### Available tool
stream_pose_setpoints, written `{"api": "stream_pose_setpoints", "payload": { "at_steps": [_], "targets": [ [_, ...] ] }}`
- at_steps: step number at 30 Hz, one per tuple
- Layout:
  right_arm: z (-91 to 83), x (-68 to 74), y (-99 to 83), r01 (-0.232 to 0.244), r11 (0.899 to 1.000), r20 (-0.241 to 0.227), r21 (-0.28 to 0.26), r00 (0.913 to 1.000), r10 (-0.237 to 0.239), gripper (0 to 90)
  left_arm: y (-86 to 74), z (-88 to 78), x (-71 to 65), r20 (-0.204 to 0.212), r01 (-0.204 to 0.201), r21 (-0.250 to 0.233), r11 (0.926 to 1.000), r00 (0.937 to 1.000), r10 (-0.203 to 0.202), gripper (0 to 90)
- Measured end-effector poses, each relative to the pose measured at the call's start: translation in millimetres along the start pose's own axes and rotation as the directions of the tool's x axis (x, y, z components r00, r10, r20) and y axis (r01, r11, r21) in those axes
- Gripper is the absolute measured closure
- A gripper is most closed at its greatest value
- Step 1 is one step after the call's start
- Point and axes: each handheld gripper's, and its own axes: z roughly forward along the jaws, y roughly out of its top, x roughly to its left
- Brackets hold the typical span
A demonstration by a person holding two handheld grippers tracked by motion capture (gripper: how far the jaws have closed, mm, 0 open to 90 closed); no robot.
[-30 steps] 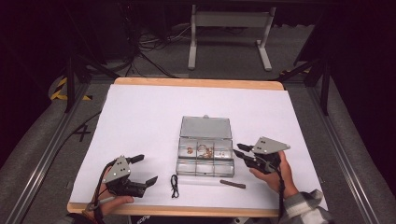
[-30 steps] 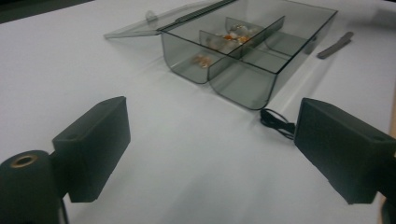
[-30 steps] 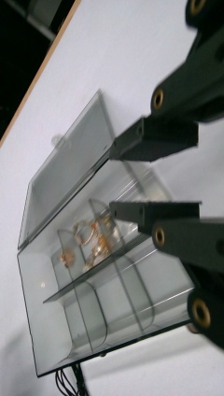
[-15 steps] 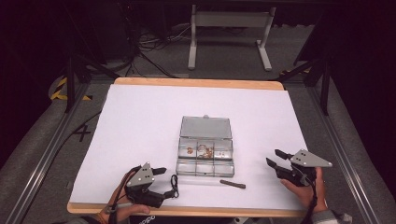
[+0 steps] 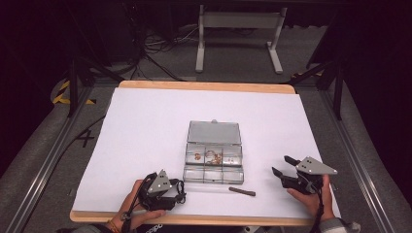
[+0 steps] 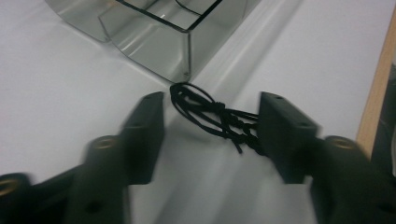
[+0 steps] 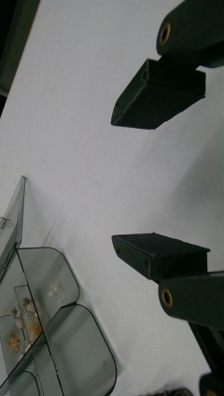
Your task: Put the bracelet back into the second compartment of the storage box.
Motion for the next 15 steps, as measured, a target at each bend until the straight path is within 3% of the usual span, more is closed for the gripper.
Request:
{"api": "stream_pose_setpoints", "payload": {
  "at_steps": [6,10,15],
  "targets": [
    [-1.4,2.1,0.1,-0.009,1.0,-0.006,-0.028,0.9999,0.009,35.2,-5.4,-7.7,5.3,0.001,-0.026,-0.011,0.9996,0.9997,0.026,83.7],
    [-1.4,2.8,-0.7,0.004,0.999,-0.008,-0.032,1.0,-0.004,33.4,-7.6,-13.9,10.9,-0.012,-0.019,-0.035,0.9992,0.9997,0.019,86.9],
    [2.3,4.1,-1.6,0.0,1.0,-0.026,-0.029,0.9997,-0.001,28.6,-9.0,-29.3,17.8,-0.018,-0.002,-0.117,0.9931,0.9998,0.0,87.1]
  ]
}}
